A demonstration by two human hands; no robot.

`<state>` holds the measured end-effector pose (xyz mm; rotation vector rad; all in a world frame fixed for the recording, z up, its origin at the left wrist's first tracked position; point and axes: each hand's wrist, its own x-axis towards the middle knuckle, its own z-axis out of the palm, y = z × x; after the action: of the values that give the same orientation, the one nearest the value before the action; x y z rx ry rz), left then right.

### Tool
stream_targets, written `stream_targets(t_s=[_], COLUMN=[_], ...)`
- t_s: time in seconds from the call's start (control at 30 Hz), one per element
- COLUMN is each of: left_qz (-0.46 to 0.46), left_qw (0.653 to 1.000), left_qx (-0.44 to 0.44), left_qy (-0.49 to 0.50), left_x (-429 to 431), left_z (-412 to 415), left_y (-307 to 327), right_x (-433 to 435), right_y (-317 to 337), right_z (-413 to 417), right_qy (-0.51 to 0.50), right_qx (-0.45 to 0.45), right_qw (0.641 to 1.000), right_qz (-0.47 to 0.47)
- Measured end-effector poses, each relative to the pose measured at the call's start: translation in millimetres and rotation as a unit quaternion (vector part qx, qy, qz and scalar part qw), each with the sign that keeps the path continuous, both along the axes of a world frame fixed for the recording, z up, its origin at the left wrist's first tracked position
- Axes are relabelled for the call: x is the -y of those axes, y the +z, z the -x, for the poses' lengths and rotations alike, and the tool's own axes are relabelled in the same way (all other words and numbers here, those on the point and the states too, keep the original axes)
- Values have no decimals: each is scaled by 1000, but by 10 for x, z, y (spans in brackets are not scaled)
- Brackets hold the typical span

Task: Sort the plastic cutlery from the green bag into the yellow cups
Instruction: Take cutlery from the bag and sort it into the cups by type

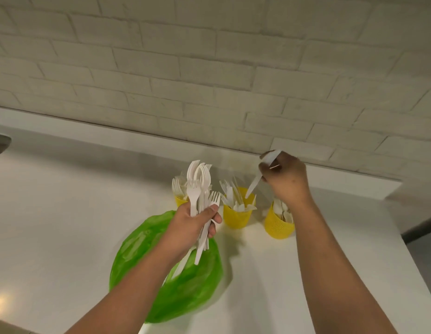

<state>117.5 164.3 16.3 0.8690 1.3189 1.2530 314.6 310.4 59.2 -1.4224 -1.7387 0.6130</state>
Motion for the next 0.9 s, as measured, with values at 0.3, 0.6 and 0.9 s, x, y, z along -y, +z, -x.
stream_targets(t_s=[0.3, 0.6, 0.9], left_qz=[-16, -33, -29], left_qw=[1000, 998, 970], left_qx=[15, 42, 208], left_qy=[-17, -40, -120], left_x=[-53, -47, -28], left_z=[-90, -44, 73], left_y=[5, 56, 99], right_x=[-88, -95, 49], right_y=[-423, -440, -417], right_z=[168, 319, 389], right_qy=[110, 71, 51], right_qx=[109, 309, 364], right_qw=[987, 947, 929], right_qz=[46, -59, -36])
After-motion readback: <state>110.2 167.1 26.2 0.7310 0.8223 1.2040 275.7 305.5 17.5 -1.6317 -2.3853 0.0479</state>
